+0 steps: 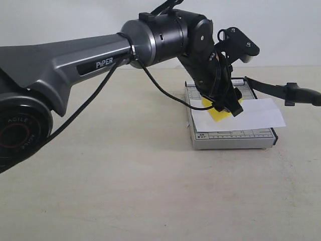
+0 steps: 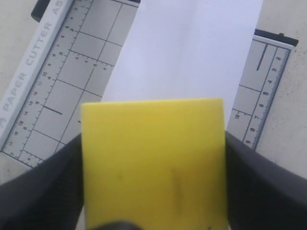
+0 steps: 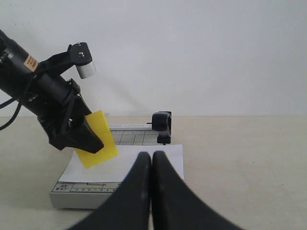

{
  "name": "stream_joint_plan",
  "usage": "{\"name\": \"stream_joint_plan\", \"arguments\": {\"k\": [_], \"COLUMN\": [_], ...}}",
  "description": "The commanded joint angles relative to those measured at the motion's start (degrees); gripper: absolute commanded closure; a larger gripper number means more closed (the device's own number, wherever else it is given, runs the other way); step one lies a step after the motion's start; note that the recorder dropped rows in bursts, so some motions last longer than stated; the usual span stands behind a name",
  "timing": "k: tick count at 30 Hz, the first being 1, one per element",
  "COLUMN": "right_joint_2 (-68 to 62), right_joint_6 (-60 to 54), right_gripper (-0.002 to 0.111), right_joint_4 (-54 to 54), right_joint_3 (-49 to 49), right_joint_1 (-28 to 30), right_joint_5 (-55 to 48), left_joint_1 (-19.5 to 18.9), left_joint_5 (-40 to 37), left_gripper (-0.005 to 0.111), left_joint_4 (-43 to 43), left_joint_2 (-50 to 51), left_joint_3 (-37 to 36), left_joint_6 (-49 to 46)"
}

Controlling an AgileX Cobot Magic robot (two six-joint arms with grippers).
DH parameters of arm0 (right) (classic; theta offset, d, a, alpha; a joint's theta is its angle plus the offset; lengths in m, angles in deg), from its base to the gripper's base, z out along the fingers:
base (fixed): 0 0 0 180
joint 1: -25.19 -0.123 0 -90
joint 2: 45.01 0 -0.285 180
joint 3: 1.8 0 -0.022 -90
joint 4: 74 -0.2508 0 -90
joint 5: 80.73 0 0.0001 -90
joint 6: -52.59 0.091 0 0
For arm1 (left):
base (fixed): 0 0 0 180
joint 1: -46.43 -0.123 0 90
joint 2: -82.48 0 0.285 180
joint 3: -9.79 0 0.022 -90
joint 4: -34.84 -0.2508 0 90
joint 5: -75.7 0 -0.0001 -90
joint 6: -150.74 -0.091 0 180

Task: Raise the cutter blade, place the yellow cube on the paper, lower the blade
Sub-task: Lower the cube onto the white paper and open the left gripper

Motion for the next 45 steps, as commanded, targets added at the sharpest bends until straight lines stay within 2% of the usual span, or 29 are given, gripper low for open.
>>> {"name": "stream_joint_plan", "arguments": {"k": [1,12,30,32,33,34,37,41,45], "right_joint_2": [0.3,0.3,0.3,0.3,0.3,0.3,0.3,0.3,0.3], "right_joint_6": [0.1,0.1,0.1,0.1,0.1,0.1,0.1,0.1,0.1], "right_gripper": [0.108,0.108,0.108,0.108,0.108,0.108,0.108,0.108,0.108], "right_joint_4": [0.1,0.1,0.1,0.1,0.1,0.1,0.1,0.1,0.1], "right_joint_3": [0.0,0.0,0.0,0.0,0.0,0.0,0.0,0.0,0.0], "right_joint_1": [-0.1,-0.1,-0.1,-0.1,-0.1,-0.1,-0.1,-0.1,-0.1], "right_joint_5": [0.2,0.5,0.5,0.5,0.5,0.5,0.5,0.5,0.5], "left_joint_1": [-0.2,-0.7,-0.9,-0.9,-0.9,-0.9,-1.0,-1.0,-1.0], "left_joint_5": [0.8,1.1,1.4,1.3,0.9,0.9,1.4,1.7,1.8], "left_gripper": [0.102,0.102,0.101,0.091,0.077,0.069,0.053,0.045,0.045], "left_joint_4": [1.1,2.4,2.4,2.4,2.4,2.4,2.4,2.4,2.4], "left_joint_2": [0.2,4.4,6.0,6.0,6.0,6.0,6.0,6.0,5.9], "left_joint_3": [0.8,6.3,6.5,6.5,6.9,7.0,7.2,7.2,7.2], "left_joint_6": [-0.2,-0.2,-0.2,-0.2,-0.2,-0.2,-0.2,0.0,0.0]}}
